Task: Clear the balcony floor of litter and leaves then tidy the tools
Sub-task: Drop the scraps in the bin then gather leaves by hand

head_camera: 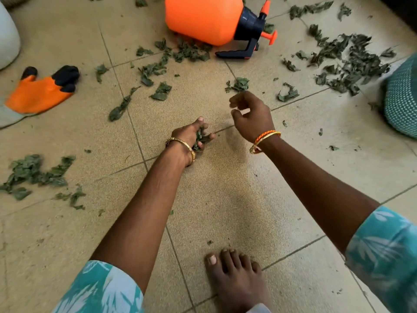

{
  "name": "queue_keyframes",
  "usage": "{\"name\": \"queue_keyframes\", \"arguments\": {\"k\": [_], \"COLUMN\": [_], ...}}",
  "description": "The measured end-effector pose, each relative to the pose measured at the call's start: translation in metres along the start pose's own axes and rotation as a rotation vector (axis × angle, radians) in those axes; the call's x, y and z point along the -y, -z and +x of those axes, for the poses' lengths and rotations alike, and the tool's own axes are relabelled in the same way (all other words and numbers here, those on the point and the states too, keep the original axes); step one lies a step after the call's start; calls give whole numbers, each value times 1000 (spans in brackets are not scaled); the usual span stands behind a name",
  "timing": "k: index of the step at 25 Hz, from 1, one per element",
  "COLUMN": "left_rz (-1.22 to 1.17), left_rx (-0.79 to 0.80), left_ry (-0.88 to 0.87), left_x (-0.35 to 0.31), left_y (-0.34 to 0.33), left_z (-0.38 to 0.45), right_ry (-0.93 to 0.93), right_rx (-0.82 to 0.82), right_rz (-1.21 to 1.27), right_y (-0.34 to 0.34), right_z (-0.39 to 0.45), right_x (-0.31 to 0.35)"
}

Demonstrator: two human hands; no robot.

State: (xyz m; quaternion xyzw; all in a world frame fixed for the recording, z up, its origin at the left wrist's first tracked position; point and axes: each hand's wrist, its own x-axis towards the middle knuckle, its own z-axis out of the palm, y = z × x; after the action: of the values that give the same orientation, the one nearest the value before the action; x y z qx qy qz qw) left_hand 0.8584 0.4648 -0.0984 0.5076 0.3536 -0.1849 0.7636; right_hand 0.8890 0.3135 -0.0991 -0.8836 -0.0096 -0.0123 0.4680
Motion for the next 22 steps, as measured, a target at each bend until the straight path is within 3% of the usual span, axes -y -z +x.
{"name": "queue_keyframes", "arguments": {"k": [4, 9, 17, 19, 22], "left_rz": [-3, -16, -108, -115, -40], "left_rx": [-61, -86, -12, 6, 66], "left_ry": [-7, -8, 71, 71, 57], "left_x": [-11, -19, -11, -7, 6], "left_y": [8, 14, 20, 20, 15], "left_z": [8, 9, -1, -5, -8], "right_ry": [-106, -4, 342, 294, 197], "right_rx": [148, 350, 176, 147, 83], "right_rz": [-474, -645, -911, -843, -431], "right_y": [3, -13, -30, -23, -19], "right_z": [48, 87, 64, 55, 14], "right_x": [-24, -32, -39, -32, -10]}}
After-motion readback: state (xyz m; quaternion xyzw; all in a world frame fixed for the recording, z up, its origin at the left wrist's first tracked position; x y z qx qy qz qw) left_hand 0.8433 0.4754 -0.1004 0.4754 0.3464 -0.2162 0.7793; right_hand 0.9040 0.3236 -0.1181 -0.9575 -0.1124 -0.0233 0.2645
